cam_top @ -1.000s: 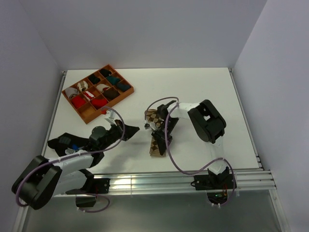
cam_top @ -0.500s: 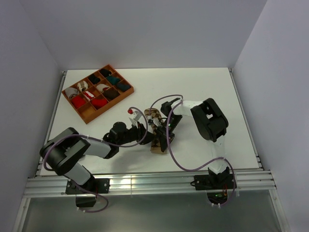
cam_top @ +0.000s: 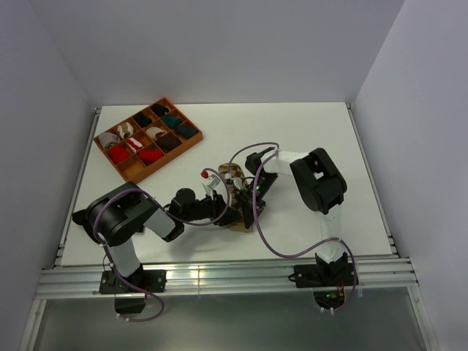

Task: Roll the socks
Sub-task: Roll the sock at the center of the board.

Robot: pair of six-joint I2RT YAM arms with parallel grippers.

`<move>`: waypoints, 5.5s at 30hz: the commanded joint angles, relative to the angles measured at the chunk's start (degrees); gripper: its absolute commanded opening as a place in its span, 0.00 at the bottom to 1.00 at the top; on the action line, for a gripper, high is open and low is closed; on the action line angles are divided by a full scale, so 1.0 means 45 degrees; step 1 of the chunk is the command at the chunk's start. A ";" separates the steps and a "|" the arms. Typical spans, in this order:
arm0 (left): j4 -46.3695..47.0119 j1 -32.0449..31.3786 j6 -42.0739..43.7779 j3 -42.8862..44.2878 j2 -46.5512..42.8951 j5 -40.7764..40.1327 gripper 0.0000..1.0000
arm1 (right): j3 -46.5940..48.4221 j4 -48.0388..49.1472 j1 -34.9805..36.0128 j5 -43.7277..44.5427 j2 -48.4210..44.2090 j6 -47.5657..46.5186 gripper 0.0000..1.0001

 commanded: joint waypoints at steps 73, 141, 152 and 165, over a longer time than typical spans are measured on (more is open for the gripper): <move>-1.3307 0.0571 -0.5261 0.4291 0.2201 0.2582 0.00 | -0.9973 1.0945 0.4293 0.9199 -1.3310 -0.3375 0.59; -0.5201 0.0614 0.0987 -0.1101 -0.7310 -0.5971 0.43 | -0.0041 -0.1392 0.0490 0.0919 -0.1263 -0.7006 0.04; -0.5065 -0.2748 0.6958 -0.0142 -0.6411 -0.7672 0.51 | 0.3697 -0.4874 -0.0294 0.0606 0.2781 -0.6599 0.05; -0.3522 -0.6439 1.3096 0.0305 -0.3895 -1.0697 0.63 | 0.2839 -0.4249 -0.0508 0.0859 0.2940 -0.6129 0.05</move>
